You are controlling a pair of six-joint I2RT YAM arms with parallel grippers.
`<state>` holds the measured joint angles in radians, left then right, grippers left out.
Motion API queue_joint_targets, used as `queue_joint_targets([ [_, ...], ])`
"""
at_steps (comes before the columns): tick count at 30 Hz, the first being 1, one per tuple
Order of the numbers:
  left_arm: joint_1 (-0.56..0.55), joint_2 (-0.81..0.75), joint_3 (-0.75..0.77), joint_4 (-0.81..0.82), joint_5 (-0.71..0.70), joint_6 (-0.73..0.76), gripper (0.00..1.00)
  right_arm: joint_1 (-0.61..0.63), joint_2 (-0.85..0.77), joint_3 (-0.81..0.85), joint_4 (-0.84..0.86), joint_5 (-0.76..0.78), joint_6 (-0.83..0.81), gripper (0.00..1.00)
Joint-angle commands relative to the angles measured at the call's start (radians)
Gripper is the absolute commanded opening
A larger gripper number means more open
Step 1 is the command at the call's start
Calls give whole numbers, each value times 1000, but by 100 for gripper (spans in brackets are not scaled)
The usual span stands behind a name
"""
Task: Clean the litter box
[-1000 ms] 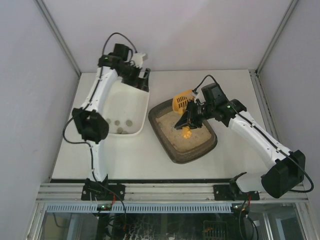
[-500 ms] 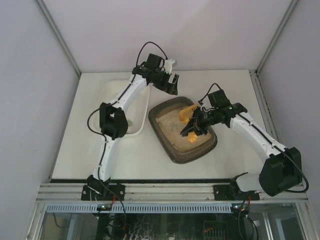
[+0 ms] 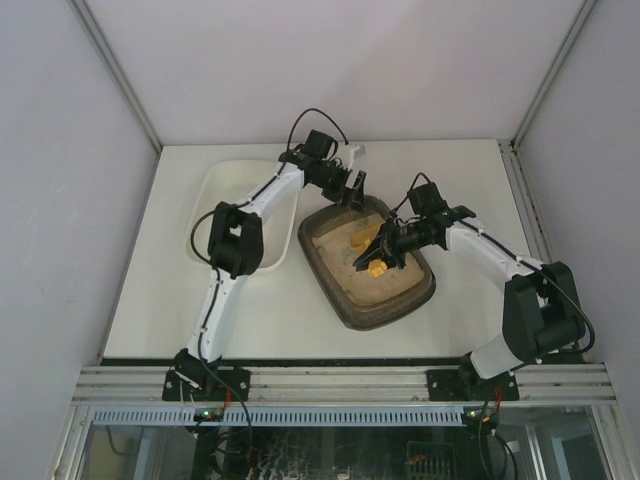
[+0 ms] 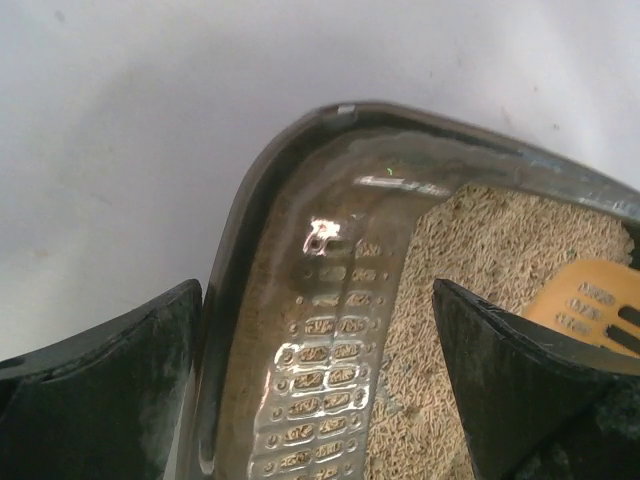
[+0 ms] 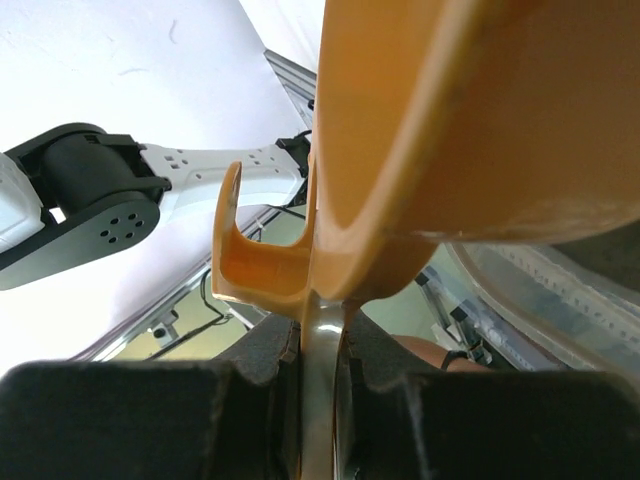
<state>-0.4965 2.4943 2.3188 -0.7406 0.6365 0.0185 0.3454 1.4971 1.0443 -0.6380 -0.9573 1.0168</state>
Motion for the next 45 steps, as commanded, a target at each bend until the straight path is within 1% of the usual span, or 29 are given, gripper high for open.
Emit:
queue_joint_targets([
  [1,-11,-93,-173,-31,182,-4,100,-17,24,7,17,-66,17,0],
  [7,-9,-226,-426,59,186,-37,100,-46,25,-3,-139,-41,-80,0],
  [10,-8,-289,-538,126,188,-74,100,-45,14,-47,-142,-45,-86,0],
  [14,-8,-355,-638,176,201,-109,100,-30,29,-62,-173,-49,-136,0],
  [19,-8,-410,-705,197,223,-141,100,-19,51,-52,-192,-36,-207,0],
  [24,-8,-459,-761,230,255,-183,100,-12,96,-46,-166,-46,-267,0],
  [28,-8,-496,-824,297,286,-253,100,24,155,-8,-247,-12,-335,0],
  [33,-8,-542,-891,379,265,-325,100,101,204,31,-304,-12,-362,0],
  [37,-8,-566,-913,409,246,-342,100,130,209,39,-339,55,-378,0],
  [39,-8,-568,-912,410,246,-344,100,125,197,37,-354,110,-380,0],
  [45,-8,-584,-929,428,234,-365,100,86,135,16,-338,198,-335,0],
])
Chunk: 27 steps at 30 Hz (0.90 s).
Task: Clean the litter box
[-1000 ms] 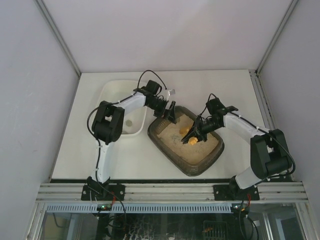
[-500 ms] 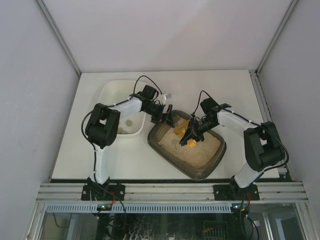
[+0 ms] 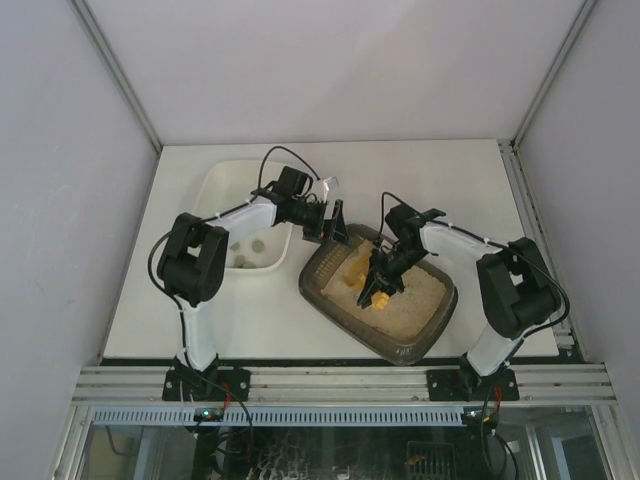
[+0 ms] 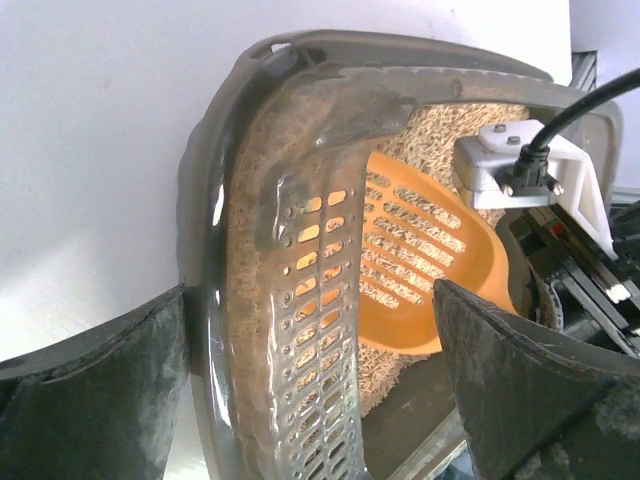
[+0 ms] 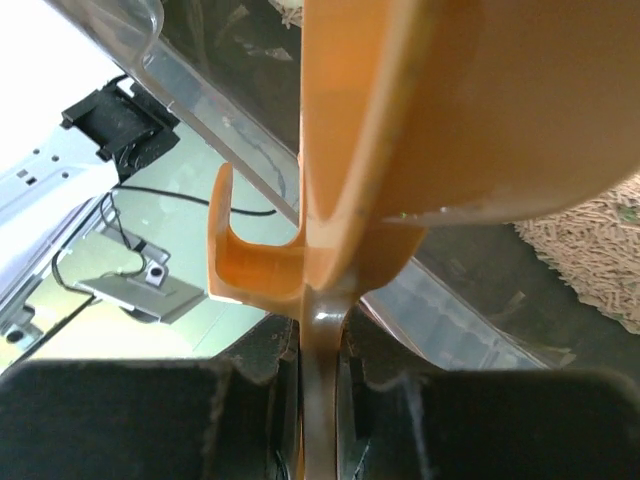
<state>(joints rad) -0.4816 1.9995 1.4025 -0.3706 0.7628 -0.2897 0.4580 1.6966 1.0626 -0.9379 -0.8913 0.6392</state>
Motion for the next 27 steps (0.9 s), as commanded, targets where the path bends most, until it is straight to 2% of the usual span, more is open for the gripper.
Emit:
queue_joint_targets([
  [1,-23,-94,-19,64,101,-62,100,-29,-75,-2,-39,147,55,0],
  [6,-23,-114,-54,114,86,-98,100,-30,-126,-3,-5,163,105,0],
  [15,-23,-124,-110,242,86,-210,100,17,-33,-7,88,106,120,0],
  [20,-23,-116,-122,269,106,-253,100,23,-37,-84,277,59,188,0],
  [27,-23,-105,-125,280,122,-269,100,15,-102,-229,516,94,247,0],
])
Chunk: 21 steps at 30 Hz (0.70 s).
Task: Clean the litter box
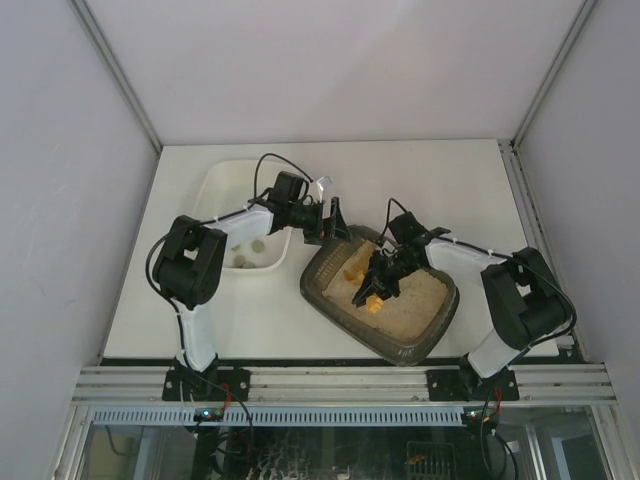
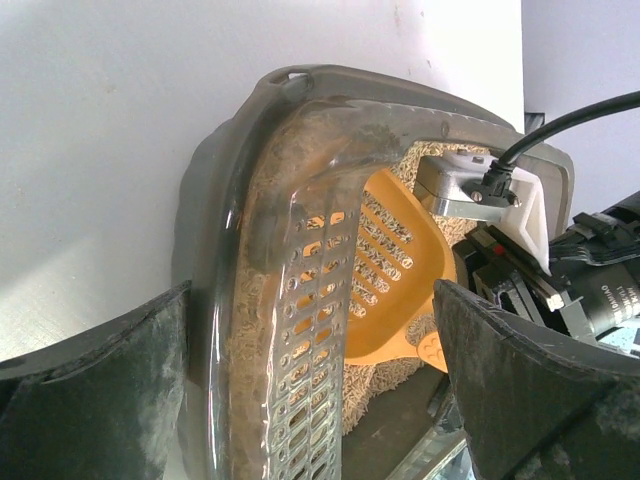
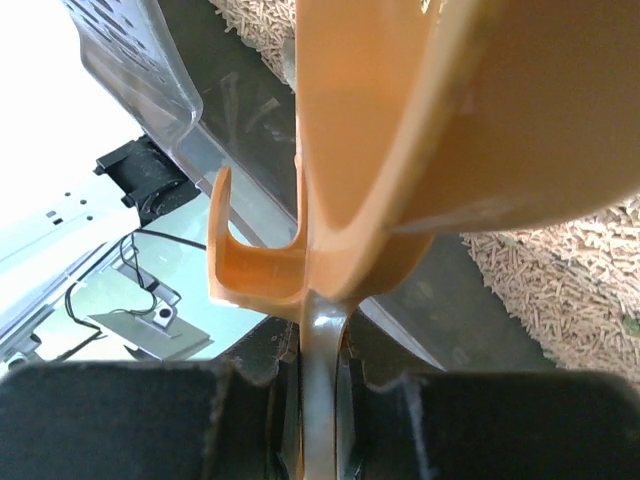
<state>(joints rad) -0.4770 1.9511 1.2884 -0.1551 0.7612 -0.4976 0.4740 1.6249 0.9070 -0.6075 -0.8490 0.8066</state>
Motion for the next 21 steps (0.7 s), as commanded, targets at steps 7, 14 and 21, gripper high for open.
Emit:
queue_joint_targets([
  [7,-28,-58,-13,63,131,-57,100,19,-58,-206,478,93,167,0],
  [14,-28,-50,-18,57,138,-55,100,61,-21,-238,679,109,201,0],
  [21,-25,-42,-20,47,137,-45,100,55,10,-263,780,54,206,0],
])
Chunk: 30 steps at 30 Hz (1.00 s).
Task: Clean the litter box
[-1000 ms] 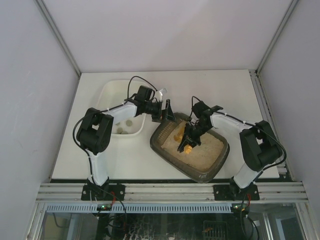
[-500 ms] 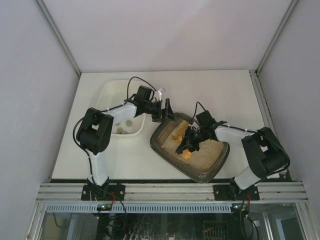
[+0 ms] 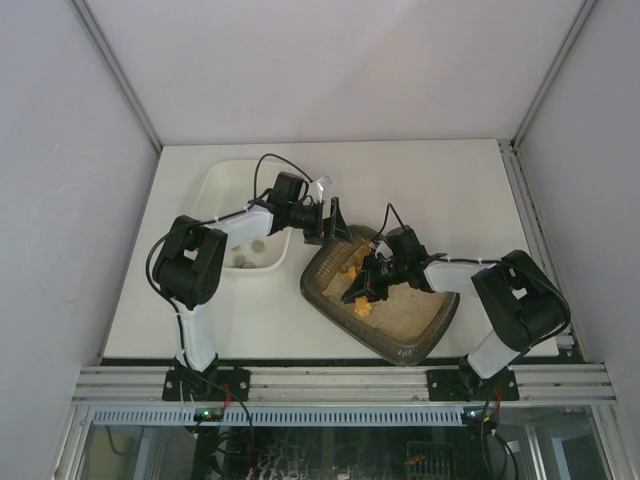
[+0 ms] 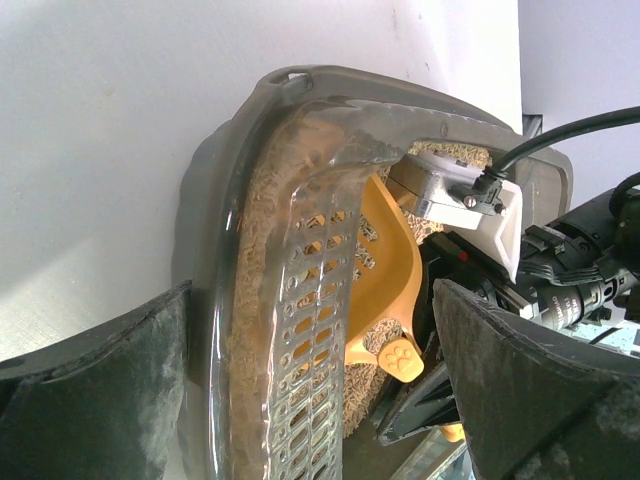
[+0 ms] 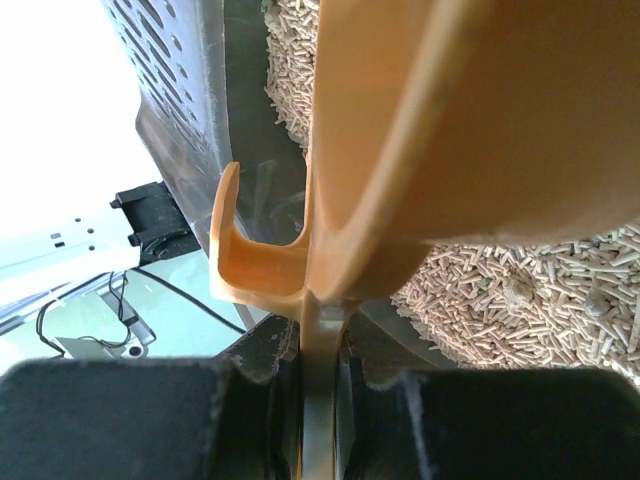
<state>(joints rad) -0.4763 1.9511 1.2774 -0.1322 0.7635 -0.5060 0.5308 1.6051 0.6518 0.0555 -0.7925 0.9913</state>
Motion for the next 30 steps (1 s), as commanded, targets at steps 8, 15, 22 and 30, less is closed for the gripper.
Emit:
queue_joint_targets([
  [8,-15,-37,-2,2,130,-16,100,-59,-79,-13,-103,-42,-79,0],
  [15,-15,-32,23,-46,119,25,100,-100,-160,-27,-226,-97,-161,0],
  [22,13,-34,48,-100,105,66,100,-118,-236,-99,-244,-115,-196,0],
  [30,18,-36,99,-199,92,144,100,-143,-352,-155,-238,-122,-220,0],
])
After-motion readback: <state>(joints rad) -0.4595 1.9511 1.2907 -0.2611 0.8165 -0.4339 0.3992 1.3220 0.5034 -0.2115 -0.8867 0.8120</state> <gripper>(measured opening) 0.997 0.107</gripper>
